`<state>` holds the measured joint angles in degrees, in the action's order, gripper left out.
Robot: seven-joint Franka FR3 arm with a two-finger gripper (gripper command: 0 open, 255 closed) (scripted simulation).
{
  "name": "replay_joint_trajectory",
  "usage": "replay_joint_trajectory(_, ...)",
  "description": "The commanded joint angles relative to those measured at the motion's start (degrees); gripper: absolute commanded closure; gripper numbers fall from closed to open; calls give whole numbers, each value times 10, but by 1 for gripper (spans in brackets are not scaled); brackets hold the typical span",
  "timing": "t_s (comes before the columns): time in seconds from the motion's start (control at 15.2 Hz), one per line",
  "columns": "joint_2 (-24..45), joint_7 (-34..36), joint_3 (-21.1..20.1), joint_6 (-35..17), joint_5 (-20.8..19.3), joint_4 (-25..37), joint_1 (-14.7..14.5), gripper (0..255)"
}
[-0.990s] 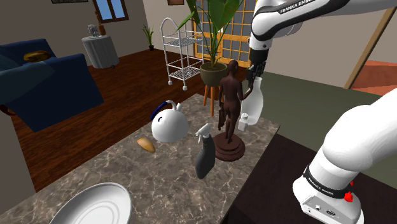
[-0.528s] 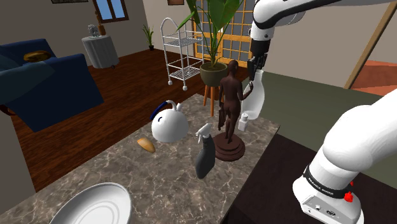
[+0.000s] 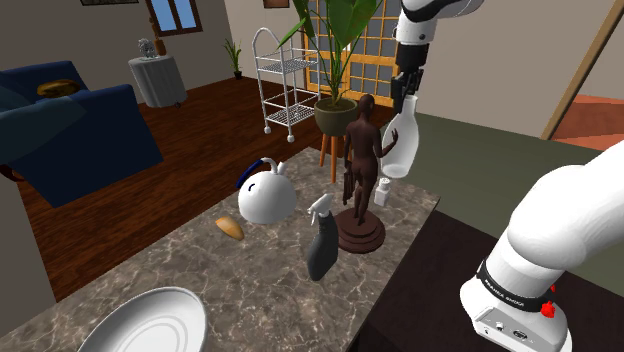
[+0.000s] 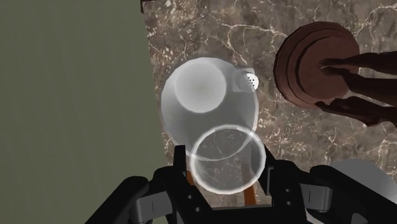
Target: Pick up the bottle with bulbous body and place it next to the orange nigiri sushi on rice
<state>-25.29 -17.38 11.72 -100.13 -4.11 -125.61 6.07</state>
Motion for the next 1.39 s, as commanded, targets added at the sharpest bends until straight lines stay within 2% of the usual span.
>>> replay_joint_trajectory(0.0,1,0,-1,15,1,17,0,255)
replay_joint_trajectory(1.32,35,-4,-5,168,9,203,-5,255)
